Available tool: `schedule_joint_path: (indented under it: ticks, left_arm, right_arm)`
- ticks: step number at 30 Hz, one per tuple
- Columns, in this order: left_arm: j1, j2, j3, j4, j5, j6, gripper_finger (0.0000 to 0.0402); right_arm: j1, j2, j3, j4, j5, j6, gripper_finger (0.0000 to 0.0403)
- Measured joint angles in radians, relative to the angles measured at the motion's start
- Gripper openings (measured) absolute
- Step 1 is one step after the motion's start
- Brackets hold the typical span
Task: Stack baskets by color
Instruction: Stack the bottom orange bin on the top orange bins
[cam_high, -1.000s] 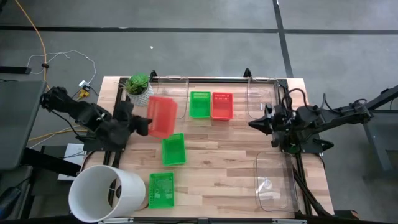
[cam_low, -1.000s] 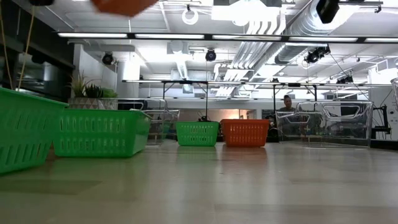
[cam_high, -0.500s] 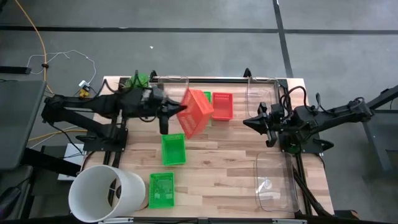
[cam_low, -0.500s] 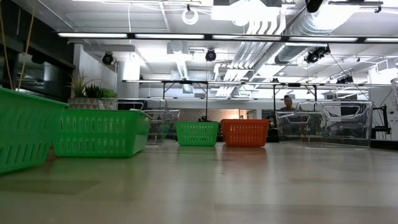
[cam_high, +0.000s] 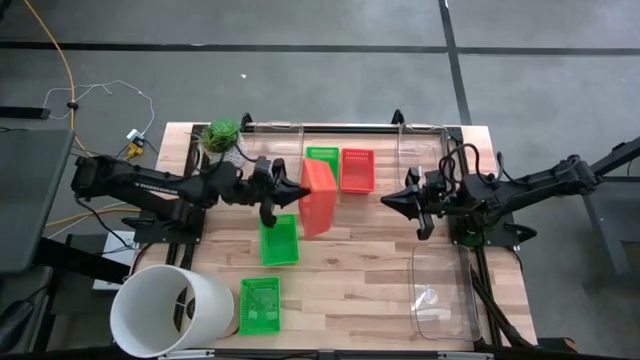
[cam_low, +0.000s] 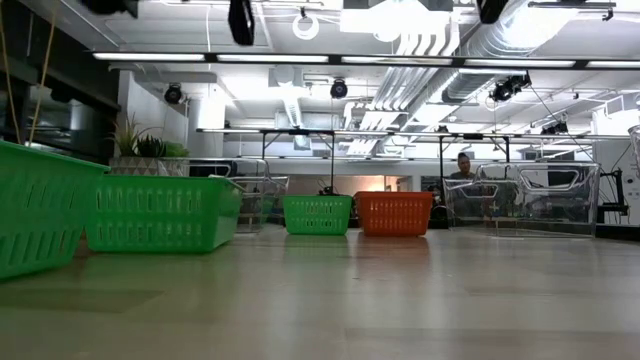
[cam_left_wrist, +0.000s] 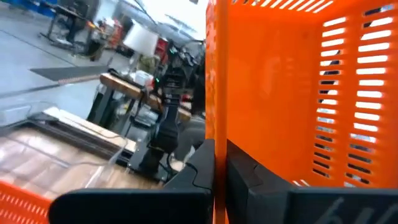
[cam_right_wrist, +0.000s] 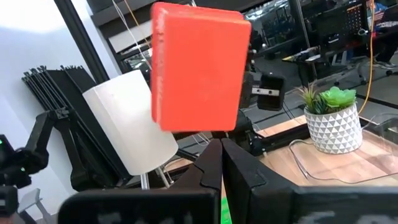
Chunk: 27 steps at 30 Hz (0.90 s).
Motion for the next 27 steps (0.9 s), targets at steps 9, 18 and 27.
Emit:
schedule_joint_path:
  ticks: [9,18,27]
  left_arm:
    - [0.0,0.001,-0.094,0.028,-0.001,-0.032,0.0]
    - [0.0,0.001,-0.094,0.028,-0.034,-0.033,0.0]
    - [0.024,0.077,0.145,-0.28,-0.122,-0.131,0.0]
  right_arm:
    - [0.0,0.011,0.0,0.002,0.007,0.0,0.0]
    - [0.0,0.011,0.0,0.001,0.007,0.0,0.0]
    - [0.0,-0.009,0.0,0.099,0.008,-0.062,0.0]
